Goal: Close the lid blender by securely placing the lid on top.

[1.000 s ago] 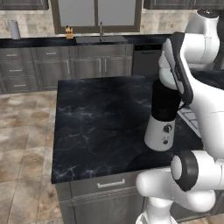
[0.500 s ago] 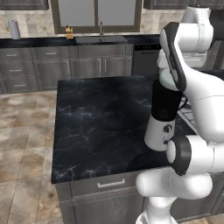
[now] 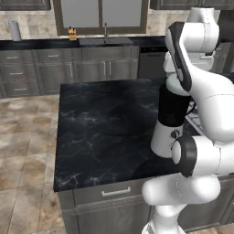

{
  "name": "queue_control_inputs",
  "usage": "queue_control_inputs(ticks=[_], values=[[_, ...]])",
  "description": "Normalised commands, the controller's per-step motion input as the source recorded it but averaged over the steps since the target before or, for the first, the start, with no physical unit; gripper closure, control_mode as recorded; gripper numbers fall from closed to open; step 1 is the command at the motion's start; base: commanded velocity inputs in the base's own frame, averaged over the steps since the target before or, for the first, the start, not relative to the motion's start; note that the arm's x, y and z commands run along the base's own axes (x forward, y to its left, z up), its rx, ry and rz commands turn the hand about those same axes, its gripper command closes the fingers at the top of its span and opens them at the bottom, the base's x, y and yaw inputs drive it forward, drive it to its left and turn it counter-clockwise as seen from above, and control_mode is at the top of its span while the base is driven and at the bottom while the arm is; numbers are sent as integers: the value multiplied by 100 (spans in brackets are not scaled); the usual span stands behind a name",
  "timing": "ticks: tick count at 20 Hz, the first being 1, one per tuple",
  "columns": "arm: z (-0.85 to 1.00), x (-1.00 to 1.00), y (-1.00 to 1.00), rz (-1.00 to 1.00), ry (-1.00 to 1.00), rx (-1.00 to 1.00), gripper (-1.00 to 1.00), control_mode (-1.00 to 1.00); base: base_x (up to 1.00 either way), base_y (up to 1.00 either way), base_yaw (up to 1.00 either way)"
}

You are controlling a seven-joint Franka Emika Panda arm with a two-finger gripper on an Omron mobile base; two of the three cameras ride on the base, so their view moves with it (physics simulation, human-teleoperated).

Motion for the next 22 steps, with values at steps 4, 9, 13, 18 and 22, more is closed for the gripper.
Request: queue_control_inputs(ticks=[4,9,13,18,22], values=[[-19,0,0,0,0,0,100,-100,0,0,0],[-16,12,0,0,2,0,100,-100,0,0,0],[-1,38,-4,0,0,0,100,-100,0,0,0],[1,41,-13,0,0,0,100,-100,0,0,0],[0,3,-16,0,-11,0,100,-100,0,0,0]])
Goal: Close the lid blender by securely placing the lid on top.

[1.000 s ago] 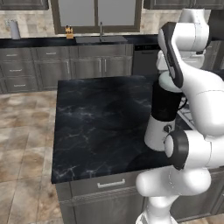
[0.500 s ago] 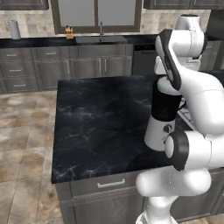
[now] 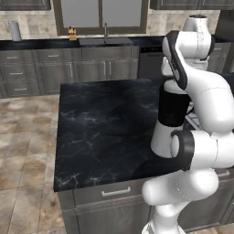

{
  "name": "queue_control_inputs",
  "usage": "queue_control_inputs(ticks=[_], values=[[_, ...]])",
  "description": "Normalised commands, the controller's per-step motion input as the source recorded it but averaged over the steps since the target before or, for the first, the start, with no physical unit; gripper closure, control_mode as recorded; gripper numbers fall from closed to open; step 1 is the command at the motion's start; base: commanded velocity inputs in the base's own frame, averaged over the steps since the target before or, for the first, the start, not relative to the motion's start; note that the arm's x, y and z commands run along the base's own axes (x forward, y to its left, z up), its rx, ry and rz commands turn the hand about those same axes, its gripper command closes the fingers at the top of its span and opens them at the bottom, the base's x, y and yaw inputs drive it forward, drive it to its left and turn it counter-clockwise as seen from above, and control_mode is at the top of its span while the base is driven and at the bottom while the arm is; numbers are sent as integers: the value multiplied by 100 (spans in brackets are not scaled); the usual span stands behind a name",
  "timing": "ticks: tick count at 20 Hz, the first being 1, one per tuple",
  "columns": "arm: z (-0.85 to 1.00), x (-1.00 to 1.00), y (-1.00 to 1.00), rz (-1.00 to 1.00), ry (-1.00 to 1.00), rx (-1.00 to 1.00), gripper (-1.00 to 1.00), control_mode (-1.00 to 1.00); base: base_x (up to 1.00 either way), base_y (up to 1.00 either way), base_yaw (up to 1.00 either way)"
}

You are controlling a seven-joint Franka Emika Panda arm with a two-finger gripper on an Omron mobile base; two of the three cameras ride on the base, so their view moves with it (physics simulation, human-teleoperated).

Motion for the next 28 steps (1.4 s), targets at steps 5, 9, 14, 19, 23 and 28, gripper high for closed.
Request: queue_control_inputs(ticks=[5,9,14,19,23,28], values=[[0,0,0,0,-18,0,100,-100,0,0,0],[0,6,0,0,-8,0,100,-100,0,0,0],[0,1,0,0,-11,0,100,-100,0,0,0],[-6,0,8,0,-17,0,100,-100,0,0,0],[-1,1,2,0,-13,0,100,-100,0,0,0],[-1,0,0,0,-21,0,100,-100,0,0,0]])
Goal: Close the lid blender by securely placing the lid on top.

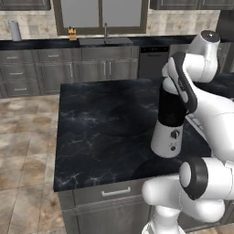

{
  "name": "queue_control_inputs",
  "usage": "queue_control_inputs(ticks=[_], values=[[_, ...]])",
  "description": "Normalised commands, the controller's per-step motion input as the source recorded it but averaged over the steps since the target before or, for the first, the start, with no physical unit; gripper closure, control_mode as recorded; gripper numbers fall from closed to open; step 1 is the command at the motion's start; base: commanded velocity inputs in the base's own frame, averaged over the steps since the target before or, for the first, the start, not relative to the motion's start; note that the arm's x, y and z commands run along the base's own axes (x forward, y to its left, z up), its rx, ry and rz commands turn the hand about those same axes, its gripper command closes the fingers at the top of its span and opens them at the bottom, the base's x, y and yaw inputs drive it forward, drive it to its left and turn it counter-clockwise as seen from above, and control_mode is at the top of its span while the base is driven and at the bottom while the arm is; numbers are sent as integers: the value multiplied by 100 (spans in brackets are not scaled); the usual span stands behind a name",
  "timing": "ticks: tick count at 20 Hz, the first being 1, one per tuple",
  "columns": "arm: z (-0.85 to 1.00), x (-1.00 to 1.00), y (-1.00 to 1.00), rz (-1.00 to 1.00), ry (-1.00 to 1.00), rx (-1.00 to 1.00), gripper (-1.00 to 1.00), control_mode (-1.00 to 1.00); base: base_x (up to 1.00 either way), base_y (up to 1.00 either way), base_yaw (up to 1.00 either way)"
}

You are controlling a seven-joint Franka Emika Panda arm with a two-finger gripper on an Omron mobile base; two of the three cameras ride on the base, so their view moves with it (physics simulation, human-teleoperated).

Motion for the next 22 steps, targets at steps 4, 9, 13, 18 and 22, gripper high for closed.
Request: queue_control_inputs(ticks=[4,9,13,18,22], values=[[0,0,0,0,-22,0,100,-100,0,0,0],[-3,4,-1,0,-2,0,100,-100,0,0,0],[-1,0,-1,0,19,-2,100,-100,0,0,0],[-1,0,-1,0,16,-3,100,-100,0,0,0],[-33,-16,-1,0,4,-1,100,-100,0,0,0]])
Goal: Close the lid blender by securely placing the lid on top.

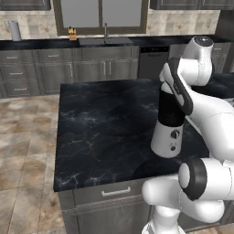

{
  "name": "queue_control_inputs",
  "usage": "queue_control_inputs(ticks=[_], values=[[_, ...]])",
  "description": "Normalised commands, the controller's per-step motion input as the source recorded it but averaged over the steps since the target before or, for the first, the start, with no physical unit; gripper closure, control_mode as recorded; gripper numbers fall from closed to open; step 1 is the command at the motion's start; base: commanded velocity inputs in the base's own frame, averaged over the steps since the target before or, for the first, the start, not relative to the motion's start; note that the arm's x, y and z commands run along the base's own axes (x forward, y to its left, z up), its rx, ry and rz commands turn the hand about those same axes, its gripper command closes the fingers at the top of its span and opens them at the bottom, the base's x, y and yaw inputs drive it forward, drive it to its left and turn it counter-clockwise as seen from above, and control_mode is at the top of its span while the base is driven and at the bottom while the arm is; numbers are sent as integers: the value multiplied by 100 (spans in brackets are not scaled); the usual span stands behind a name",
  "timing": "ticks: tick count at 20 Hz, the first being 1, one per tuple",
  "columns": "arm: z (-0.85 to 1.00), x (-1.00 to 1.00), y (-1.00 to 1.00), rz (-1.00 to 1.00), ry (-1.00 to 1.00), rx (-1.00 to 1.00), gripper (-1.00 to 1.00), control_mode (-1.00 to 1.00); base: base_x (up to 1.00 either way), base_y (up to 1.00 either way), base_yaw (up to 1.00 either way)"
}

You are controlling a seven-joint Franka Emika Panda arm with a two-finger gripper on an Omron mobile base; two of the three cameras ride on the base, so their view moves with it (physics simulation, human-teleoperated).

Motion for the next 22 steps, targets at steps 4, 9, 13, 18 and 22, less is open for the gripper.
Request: queue_control_inputs(ticks=[4,9,13,18,22], values=[[-31,-13,0,0,0,0,-100,-100,0,0,0],[-1,-2,0,0,-1,0,-100,-100,0,0,0],[9,-15,0,0,-10,0,-100,-100,0,0,0],[30,-59,6,0,-20,0,-100,-100,0,0,0],[20,-99,32,0,-21,0,-100,-100,0,0,0]])
